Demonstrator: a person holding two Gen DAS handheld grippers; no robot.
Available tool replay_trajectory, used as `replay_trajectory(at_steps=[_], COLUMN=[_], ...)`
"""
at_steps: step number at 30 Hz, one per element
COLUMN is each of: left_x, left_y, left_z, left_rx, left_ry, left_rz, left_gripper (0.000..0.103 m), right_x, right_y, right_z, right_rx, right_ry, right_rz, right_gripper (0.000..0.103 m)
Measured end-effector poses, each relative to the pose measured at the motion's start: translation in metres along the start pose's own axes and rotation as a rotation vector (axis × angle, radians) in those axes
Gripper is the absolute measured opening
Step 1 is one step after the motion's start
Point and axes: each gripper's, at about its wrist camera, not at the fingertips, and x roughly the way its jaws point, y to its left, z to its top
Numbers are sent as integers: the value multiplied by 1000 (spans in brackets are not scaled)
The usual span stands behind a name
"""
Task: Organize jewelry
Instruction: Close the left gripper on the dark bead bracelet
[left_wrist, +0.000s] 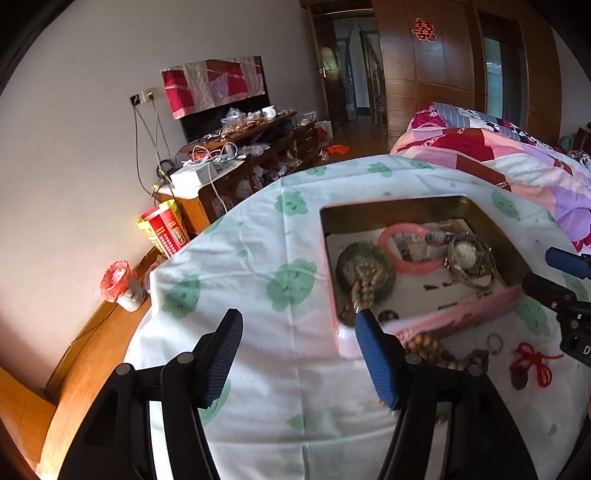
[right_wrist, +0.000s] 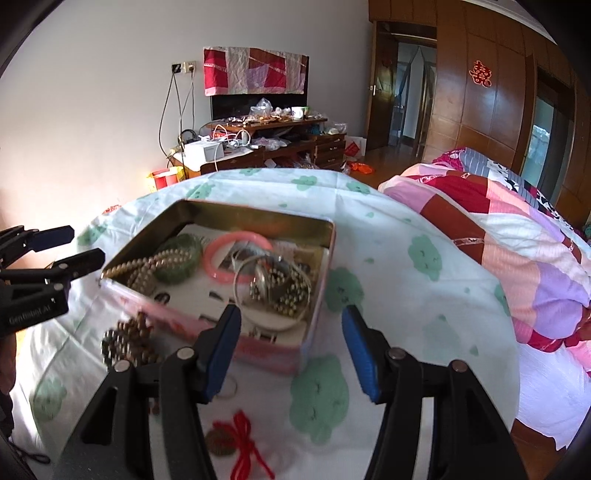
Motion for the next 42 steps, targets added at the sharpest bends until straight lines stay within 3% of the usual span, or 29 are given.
replay_trajectory(at_steps=[8,20,24,26,27,29,36,42], left_x=[-7,-6,0,4,4,3,-14,-42], left_y=[-15,-32,-39,-42,-42,-46,-43,-29], left_z=[-39,-44,-48,-50,-49,-49,-46,-36], left_rx=[13,41,48,53,52,62,46,27], left_ry=[25,31,59,69,65,67,28,-56], left_rz=[-53,-91,-134,-150,-165,-181,-221,-199], left_gripper=[64,63,48,28,25,7,7,7], right_x=[-14,-11,-14,-14,-14,-15,-15,-16], right_y=[2,3,4,4,4,3,3,2], right_z=[-38,-60,-60,-61,-61,-61,-62,-62], right_rx=[-3,16,15,18,19,24,26,33], right_ry=[31,47,35,34,32,27,27,24], right_rz=[11,-2,-11,-16,-16,-17,-21,-18], right_gripper=[62,62,67,67,67,67,67,67])
